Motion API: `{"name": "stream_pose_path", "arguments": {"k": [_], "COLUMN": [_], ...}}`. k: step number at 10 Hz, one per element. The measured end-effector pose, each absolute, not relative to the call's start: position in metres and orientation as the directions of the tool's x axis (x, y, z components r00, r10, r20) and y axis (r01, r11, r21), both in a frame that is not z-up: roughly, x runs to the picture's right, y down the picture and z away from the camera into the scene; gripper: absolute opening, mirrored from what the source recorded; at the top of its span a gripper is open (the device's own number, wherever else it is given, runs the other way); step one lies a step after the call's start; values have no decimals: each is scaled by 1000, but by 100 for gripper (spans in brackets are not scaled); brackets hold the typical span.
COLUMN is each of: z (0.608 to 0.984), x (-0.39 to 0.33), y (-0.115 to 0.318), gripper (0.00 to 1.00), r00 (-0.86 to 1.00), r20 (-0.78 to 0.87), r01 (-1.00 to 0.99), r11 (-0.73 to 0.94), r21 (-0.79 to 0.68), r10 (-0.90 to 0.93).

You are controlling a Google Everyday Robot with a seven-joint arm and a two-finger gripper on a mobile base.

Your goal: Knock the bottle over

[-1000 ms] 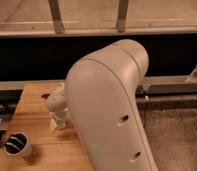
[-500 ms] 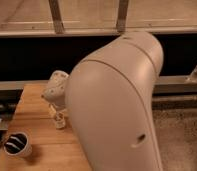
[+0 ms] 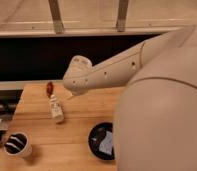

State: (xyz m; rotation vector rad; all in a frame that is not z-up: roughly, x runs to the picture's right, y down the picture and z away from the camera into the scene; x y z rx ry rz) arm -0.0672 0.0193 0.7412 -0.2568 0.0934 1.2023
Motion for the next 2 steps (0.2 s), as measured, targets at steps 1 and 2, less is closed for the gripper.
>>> {"name": "stream_pose_path", "arguments": {"k": [1, 2], "z": [738, 737], "x": [-44, -33], "y": [25, 26], "gripper": [80, 80], "r00": [329, 314], "r20": [-218, -224], "r01": [-943, -949], "r11": [308, 295], "r21": [-124, -111], "r10": [919, 923]}}
